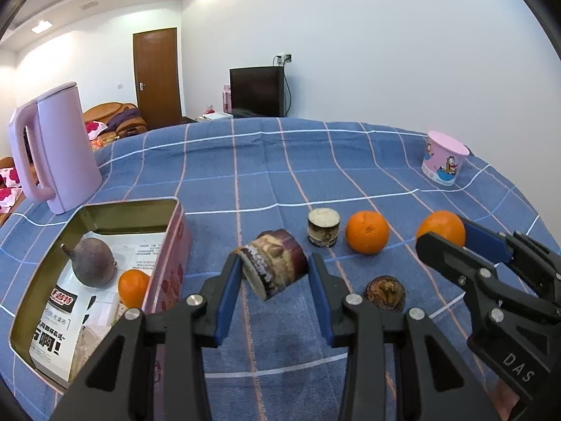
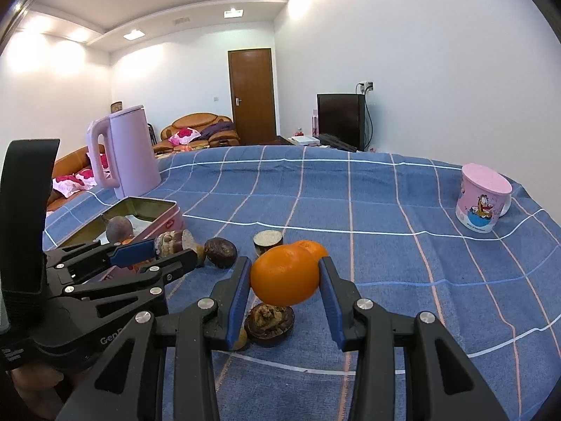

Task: Organize fruits
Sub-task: 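Grasp the brown cylindrical can with the left tool, then lift the brown can with the left tool while the right tool holds the orange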

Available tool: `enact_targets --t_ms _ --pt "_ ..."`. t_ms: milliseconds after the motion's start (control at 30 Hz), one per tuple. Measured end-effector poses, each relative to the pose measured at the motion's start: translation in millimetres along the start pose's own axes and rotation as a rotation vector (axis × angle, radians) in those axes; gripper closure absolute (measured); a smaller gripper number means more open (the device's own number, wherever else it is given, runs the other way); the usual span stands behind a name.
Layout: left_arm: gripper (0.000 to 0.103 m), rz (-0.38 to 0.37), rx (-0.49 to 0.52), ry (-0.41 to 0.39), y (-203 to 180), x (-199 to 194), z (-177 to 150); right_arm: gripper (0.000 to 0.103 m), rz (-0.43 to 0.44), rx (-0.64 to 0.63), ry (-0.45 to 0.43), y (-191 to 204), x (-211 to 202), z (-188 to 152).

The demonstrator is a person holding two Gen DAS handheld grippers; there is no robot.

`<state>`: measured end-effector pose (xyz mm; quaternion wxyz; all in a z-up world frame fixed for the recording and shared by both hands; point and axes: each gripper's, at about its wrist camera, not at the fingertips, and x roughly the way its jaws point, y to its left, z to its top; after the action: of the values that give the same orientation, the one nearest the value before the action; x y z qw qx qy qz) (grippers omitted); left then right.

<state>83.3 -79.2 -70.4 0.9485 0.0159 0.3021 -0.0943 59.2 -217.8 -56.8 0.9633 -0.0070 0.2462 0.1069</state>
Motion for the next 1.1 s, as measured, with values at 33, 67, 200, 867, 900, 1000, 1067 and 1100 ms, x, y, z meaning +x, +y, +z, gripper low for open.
enact_targets --t_ms 33,67,200,867,900,1000,1067,1100 --pt "0.062 0.003 0.001 -0.005 -0.1 -1.0 -0.3 0.062 0.0 0.0 -0.005 0.1 -1.0 0.1" --pt "0.062 0.005 0.003 -0.011 -0.5 -2.0 -0.5 0.062 0.001 0.0 -0.011 -0.2 -1.9 0.0" --pt "0.062 0.015 0.011 -0.032 -2.0 -6.0 -1.7 0.062 0.0 0.0 -0.023 -1.2 -4.1 -0.8" --pt "0.062 0.047 0.023 -0.106 -4.6 -18.6 -3.5 0.062 0.001 -0.004 -0.1 -2.4 -17.7 -2.0" --pt "0.062 0.048 0.023 -0.109 -4.6 -19.0 -3.5 0.062 0.001 -0.004 -0.102 -2.7 -18.2 -2.1" --pt "0.062 0.053 0.023 -0.118 -4.6 -20.9 -3.9 0.062 0.0 -0.006 -0.111 -2.0 -19.7 -2.3" --pt "0.062 0.061 0.025 -0.122 -4.7 -22.3 -4.5 0.062 0.0 -0.007 -0.12 -1.9 -21.0 -2.7" --pt "0.062 0.063 0.024 -0.126 -4.3 -22.8 -4.3 0.062 0.0 -0.008 -0.123 -1.9 -22.1 -2.8"
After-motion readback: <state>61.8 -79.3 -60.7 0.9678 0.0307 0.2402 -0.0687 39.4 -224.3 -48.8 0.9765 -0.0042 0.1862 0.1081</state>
